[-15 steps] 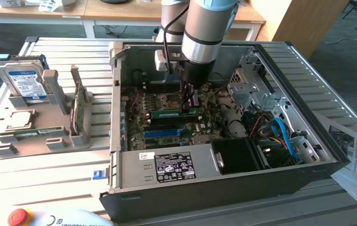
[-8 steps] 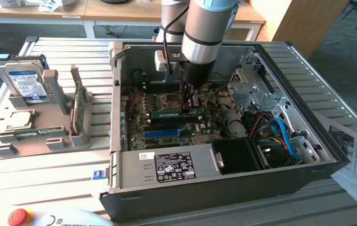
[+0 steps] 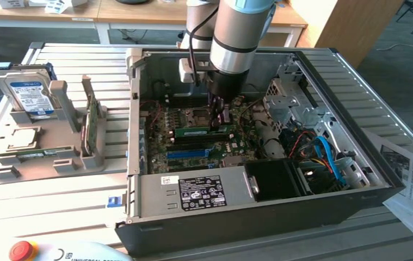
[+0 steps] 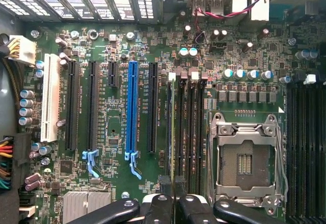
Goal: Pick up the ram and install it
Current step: 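Insert the ram into the slot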
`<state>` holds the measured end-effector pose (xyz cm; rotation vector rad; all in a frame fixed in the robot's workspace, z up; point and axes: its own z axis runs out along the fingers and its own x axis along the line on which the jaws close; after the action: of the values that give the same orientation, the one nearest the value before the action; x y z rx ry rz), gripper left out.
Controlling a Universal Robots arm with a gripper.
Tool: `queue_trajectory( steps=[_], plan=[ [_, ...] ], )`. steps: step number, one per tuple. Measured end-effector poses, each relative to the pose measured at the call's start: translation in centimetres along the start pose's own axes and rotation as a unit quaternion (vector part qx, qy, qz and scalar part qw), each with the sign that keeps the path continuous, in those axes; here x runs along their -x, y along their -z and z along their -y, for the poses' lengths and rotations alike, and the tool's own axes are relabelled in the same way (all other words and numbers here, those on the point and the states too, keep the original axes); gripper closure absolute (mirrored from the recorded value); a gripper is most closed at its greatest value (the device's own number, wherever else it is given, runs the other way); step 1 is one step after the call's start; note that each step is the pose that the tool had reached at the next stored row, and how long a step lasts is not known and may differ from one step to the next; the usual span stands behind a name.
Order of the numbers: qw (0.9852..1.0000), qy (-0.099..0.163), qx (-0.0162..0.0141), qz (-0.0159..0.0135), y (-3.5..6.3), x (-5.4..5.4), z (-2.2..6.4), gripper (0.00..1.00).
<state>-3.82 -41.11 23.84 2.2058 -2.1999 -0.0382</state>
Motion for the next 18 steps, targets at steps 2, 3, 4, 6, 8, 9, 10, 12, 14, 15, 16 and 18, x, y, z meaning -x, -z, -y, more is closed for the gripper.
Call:
queue_trajectory(
  steps=[2,3,4,6,8,9,10,12,14,15,16,18],
  plan=[
    [1.0,0.001,0.0,0.0,0.0,0.0,0.0,0.88],
    [1.0,0.001,0.0,0.0,0.0,0.0,0.0,0.88],
    [1.0,0.001,0.0,-0.0001,0.0,0.0,0.0,0.88],
    [1.0,0.001,0.0,0.0,0.0,0.0,0.0,0.88],
    [1.0,0.001,-0.0001,0.0001,-0.01,-0.01,0.0,0.88],
    [1.0,0.001,-0.0001,0.0001,-0.01,-0.04,0.0,0.88],
    [1.0,0.001,-0.0001,0.0,-0.01,-0.07,0.0,0.88],
    [1.0,0.001,-0.0001,0.0,-0.01,-0.12,0.0,0.88],
    [1.0,0.001,0.0,0.0,-0.01,-0.15,0.0,0.88],
    [1.0,0.001,0.0,0.0,-0.02,-0.16,0.0,0.88],
    [1.0,0.001,0.0,0.0,-0.03,-0.17,0.0,0.88],
    [1.0,0.001,0.0,-0.0001,-0.07,-0.18,0.0,0.88]
  ],
)
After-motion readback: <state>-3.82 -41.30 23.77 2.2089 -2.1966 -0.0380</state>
